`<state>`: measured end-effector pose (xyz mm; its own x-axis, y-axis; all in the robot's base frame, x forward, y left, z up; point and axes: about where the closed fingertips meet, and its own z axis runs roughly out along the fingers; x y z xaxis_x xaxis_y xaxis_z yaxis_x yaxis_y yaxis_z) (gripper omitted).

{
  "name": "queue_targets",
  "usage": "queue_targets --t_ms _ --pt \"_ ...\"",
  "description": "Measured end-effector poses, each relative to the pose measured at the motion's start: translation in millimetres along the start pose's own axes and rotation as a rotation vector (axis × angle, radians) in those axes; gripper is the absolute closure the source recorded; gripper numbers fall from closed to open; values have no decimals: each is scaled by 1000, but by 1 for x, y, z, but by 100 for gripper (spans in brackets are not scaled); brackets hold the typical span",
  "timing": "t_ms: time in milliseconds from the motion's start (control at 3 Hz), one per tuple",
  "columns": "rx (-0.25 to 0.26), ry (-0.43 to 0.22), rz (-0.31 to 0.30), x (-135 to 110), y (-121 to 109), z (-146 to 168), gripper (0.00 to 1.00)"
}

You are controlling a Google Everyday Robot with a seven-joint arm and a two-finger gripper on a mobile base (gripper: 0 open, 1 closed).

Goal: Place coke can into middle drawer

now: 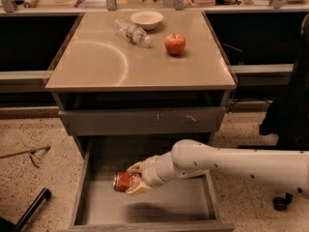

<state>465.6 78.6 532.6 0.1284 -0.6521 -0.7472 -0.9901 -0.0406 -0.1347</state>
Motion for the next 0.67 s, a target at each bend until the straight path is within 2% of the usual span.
queue_targets --t_ms 333,667 --pt "16 17 116 49 6 48 100" --pt "-30 37 128 79 10 94 100"
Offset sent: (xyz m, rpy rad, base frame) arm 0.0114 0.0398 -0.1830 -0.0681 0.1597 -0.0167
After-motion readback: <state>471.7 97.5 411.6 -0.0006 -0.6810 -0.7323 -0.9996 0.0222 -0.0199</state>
